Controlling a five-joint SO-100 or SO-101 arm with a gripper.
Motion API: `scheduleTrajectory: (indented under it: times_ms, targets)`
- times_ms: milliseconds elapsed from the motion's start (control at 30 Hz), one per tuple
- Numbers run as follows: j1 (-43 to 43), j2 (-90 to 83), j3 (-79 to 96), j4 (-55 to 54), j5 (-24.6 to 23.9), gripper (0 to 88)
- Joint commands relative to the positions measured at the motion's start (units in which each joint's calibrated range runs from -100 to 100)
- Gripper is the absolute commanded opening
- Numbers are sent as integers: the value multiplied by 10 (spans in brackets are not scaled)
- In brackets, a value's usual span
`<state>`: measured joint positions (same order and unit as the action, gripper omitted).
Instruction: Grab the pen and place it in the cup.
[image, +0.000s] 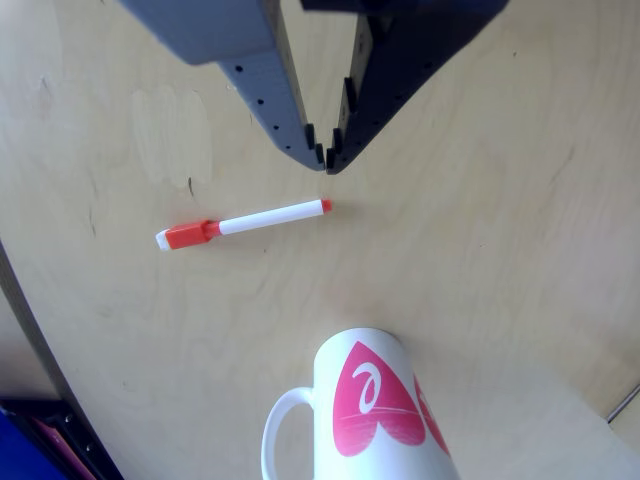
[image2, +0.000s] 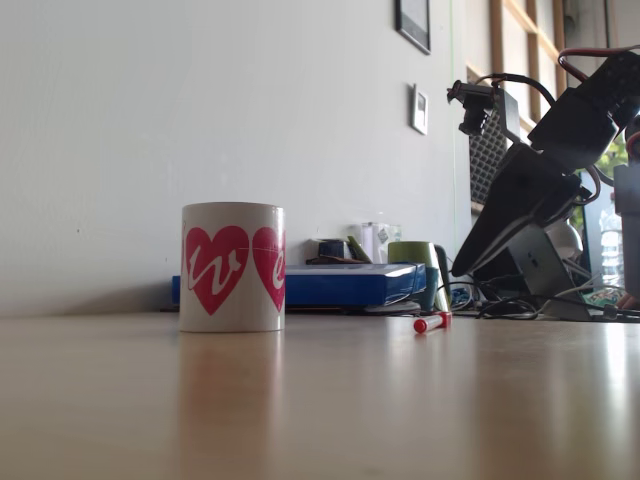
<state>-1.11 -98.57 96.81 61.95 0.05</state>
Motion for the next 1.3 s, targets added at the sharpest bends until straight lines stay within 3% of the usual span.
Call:
scheduleTrajectory:
  times_ms: [0, 1267]
  targets:
    - [11, -9, -2, -8, -3, 10]
    - [11, -7, -2, -8, -3, 10]
